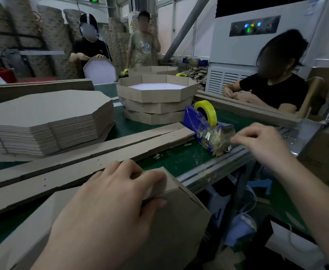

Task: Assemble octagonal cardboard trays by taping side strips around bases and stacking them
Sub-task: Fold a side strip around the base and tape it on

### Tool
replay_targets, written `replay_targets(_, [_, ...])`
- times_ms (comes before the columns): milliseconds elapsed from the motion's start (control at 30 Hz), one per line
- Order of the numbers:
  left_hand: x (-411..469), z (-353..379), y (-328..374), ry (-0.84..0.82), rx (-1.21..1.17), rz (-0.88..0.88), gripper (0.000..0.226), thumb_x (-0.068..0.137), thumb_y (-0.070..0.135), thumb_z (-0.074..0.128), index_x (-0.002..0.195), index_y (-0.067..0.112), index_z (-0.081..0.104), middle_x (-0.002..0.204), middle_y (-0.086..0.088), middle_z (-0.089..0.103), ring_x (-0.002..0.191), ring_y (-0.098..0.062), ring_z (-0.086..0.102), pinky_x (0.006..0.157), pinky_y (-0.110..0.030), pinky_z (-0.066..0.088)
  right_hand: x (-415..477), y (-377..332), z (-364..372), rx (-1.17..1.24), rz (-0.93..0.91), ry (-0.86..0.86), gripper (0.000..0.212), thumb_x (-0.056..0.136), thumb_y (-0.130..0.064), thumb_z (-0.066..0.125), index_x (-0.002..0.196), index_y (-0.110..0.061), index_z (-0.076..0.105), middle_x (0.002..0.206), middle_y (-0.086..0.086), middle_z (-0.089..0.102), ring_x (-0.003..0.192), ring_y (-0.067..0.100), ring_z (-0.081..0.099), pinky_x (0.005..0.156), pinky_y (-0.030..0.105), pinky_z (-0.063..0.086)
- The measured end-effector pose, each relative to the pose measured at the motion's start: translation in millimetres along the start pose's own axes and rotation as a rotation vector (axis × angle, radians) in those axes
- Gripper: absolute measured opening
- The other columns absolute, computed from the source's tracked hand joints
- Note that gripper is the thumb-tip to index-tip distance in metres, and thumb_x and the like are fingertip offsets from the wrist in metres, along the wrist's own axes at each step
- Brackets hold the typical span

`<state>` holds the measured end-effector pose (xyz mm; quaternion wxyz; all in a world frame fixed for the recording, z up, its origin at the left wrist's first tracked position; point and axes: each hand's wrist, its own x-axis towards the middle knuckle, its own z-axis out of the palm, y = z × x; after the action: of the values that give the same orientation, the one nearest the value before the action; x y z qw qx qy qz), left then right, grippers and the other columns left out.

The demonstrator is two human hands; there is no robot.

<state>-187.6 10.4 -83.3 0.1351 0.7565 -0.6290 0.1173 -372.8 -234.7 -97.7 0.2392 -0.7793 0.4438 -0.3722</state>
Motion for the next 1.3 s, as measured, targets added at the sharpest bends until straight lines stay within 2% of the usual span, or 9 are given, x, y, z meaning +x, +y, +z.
replay_targets(67, [-2, 4, -3, 0.016, 0.03, 0.025, 0.06, 0.073, 0.072, 0.007, 0.131, 0.059, 0.01, 0.12, 0.029, 0.033, 0.114, 0.0, 0.035, 0.077, -0.018, 0.029, -13, -32, 0, 0.202, -0.079, -0.267, 0.013, 0.077, -0.032, 0.074, 0.067, -0.025, 0.071, 0.081, -0.007, 0.061, 0.072, 0.006, 0.054, 0.074, 0.031, 0.039])
replay_targets(133, [-1, 3, -1, 0.027, 0.046, 0.024, 0.064, 0.07, 0.073, 0.005, 0.132, 0.059, 0.005, 0.121, 0.031, 0.029, 0.115, 0.002, 0.032, 0.077, -0.016, 0.027, -26, -58, 2, 0.467, -0.154, -0.624, 0.012, 0.076, -0.033, 0.075, 0.067, -0.026, 0.072, 0.071, -0.008, 0.058, 0.064, 0.006, 0.052, 0.07, 0.027, 0.043])
replay_targets(267, [-3, 1, -1, 0.032, -0.022, 0.01, 0.051, 0.079, 0.069, 0.022, 0.123, 0.056, 0.041, 0.111, 0.025, 0.047, 0.106, -0.006, 0.049, 0.071, -0.021, 0.031, -39, -78, 25, 0.61, -0.134, -1.05, 0.019, 0.078, -0.019, 0.061, 0.062, -0.025, 0.07, 0.07, -0.005, 0.056, 0.063, 0.006, 0.051, 0.064, 0.019, 0.044])
replay_targets(333, [-3, -1, -1, 0.008, -0.031, 0.001, 0.052, 0.075, 0.069, 0.025, 0.118, 0.054, 0.048, 0.108, 0.024, 0.05, 0.105, -0.008, 0.051, 0.069, -0.021, 0.03, -40, -74, 37, 0.568, -0.086, -1.09, 0.017, 0.074, -0.017, 0.061, 0.06, -0.023, 0.07, 0.071, -0.004, 0.057, 0.063, 0.006, 0.051, 0.063, 0.019, 0.041])
replay_targets(500, [-5, 1, -2, 0.06, -0.013, 0.015, 0.065, 0.068, 0.073, 0.014, 0.129, 0.057, 0.027, 0.12, 0.029, 0.036, 0.116, 0.001, 0.036, 0.073, -0.017, 0.025, -36, -66, 46, 0.584, -0.01, -1.137, 0.018, 0.072, -0.013, 0.06, 0.058, -0.019, 0.069, 0.071, -0.001, 0.057, 0.063, 0.008, 0.049, 0.062, 0.02, 0.039])
replay_targets(800, [-6, -4, 3, -0.052, 0.008, 0.062, 0.046, 0.084, 0.071, 0.025, 0.117, 0.062, -0.004, 0.128, 0.03, 0.03, 0.117, 0.003, 0.03, 0.063, -0.009, 0.022, -32, -66, 46, 0.548, -0.022, -1.18, 0.022, 0.074, -0.012, 0.058, 0.057, -0.021, 0.068, 0.067, -0.004, 0.059, 0.062, 0.006, 0.052, 0.061, 0.018, 0.041])
replay_targets(900, [-7, -2, 2, 0.0, 0.027, 0.092, 0.04, 0.084, 0.069, 0.026, 0.121, 0.063, 0.013, 0.129, 0.03, 0.032, 0.119, -0.001, 0.033, 0.071, -0.017, 0.025, -31, -67, 44, 0.498, -0.017, -1.199, 0.023, 0.074, -0.015, 0.059, 0.055, -0.022, 0.068, 0.066, -0.006, 0.059, 0.06, 0.006, 0.05, 0.061, 0.018, 0.039])
replay_targets(1000, [-8, -10, 2, -0.001, -0.023, 0.062, 0.019, 0.079, 0.054, 0.058, 0.098, 0.051, 0.061, 0.101, 0.015, 0.063, 0.087, -0.016, 0.063, 0.058, -0.018, 0.03, -30, -67, 45, 0.42, 0.002, -1.212, 0.02, 0.075, -0.022, 0.064, 0.056, -0.021, 0.068, 0.065, -0.004, 0.057, 0.06, 0.008, 0.046, 0.06, 0.02, 0.035])
replay_targets(1300, [-5, 3, 4, -0.005, 0.018, 0.102, 0.027, 0.063, 0.053, 0.077, 0.086, 0.045, 0.066, 0.087, 0.008, 0.067, 0.072, -0.019, 0.065, 0.054, -0.023, 0.031, -24, -64, 43, 0.301, 0.17, -1.308, 0.025, 0.075, -0.031, 0.068, 0.052, -0.021, 0.068, 0.059, 0.001, 0.036, 0.057, 0.012, 0.033, 0.055, 0.021, 0.027])
